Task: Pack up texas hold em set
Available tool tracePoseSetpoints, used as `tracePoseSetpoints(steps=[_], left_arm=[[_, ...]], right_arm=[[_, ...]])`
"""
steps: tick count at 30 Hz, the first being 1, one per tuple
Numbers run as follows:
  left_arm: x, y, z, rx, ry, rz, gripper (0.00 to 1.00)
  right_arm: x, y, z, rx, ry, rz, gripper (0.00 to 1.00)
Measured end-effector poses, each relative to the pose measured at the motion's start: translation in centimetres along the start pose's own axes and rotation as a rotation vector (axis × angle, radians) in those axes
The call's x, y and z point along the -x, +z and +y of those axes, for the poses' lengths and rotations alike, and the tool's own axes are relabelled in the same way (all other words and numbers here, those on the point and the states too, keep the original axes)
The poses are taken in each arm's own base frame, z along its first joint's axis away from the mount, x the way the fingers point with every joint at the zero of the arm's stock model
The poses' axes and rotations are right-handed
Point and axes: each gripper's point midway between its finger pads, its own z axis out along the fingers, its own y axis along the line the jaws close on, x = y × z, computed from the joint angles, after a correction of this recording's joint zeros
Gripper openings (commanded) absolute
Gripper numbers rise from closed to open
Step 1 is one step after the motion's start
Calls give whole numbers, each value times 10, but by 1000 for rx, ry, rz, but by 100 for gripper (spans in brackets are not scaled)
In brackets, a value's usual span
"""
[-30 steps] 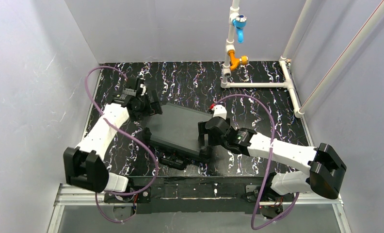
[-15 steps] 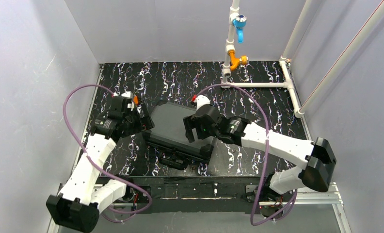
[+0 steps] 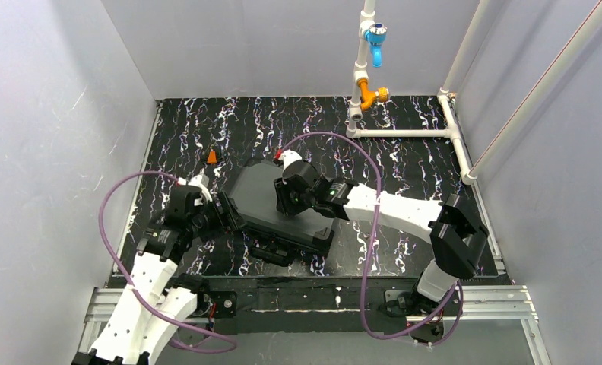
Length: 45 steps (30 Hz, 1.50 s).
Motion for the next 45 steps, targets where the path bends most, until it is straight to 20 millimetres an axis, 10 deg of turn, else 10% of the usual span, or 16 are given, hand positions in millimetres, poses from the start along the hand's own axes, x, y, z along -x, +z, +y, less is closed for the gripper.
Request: tracePoseSetpoints(steps=[11, 25, 45], left_arm=[[-62, 28, 3, -72, -120, 167, 52], [-97, 48, 15, 0, -125, 250, 6], [-119, 72, 23, -1, -139, 306, 0]], right_arm=[[-8, 16, 2, 74, 88, -94, 20], [-5, 20, 3, 99, 117, -141, 11], [-5, 23, 3, 102, 130, -147, 1]])
